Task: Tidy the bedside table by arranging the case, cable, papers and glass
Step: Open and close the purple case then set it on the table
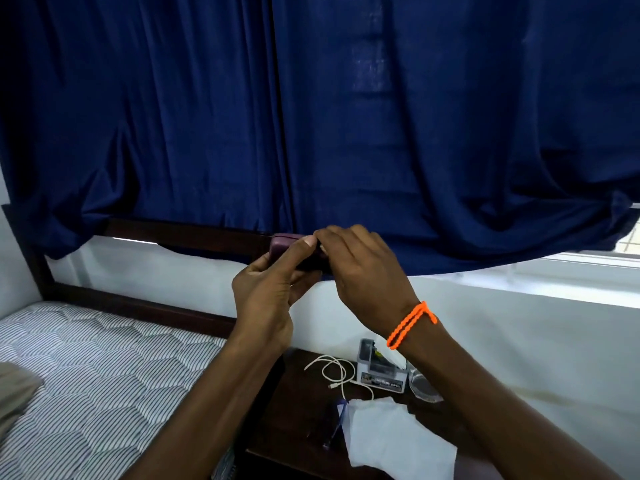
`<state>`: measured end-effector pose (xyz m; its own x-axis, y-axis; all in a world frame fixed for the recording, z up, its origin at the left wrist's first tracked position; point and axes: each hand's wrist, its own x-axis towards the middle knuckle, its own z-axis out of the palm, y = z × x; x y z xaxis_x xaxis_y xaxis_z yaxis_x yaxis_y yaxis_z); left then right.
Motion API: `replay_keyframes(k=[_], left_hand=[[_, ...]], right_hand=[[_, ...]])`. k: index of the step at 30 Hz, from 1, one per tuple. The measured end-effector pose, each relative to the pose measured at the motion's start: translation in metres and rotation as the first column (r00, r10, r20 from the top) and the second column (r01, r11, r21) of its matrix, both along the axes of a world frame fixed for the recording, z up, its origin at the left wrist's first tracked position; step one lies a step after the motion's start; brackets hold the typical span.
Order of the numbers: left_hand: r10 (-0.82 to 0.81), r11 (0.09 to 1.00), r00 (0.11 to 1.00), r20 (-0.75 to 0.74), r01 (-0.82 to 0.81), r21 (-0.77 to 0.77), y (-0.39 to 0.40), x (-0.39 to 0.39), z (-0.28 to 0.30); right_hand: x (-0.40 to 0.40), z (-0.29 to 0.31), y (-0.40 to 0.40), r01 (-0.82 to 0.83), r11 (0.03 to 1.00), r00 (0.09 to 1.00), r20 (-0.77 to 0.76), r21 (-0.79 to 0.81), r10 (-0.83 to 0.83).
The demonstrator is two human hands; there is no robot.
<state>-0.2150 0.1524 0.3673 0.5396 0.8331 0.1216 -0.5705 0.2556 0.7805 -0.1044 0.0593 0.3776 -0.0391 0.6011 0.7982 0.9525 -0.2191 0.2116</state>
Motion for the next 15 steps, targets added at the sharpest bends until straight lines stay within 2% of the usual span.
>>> replay_keyframes(k=[11,15], left_hand=[[-0.012,0.999,0.999,0.040,0.011,0.032,-0.002,0.005,0.004],[-0.032,0.998,0.998,0.059,0.028,0.053,0.001,0.005,0.003]], right_hand=[[-0.001,0.011,-0.003,0.006,0.999,0.999,-0.037,0.047,-0.005],[0.007,0.016,-0.004,-0.071,0.997,0.994,-0.082,0.043,0.074]])
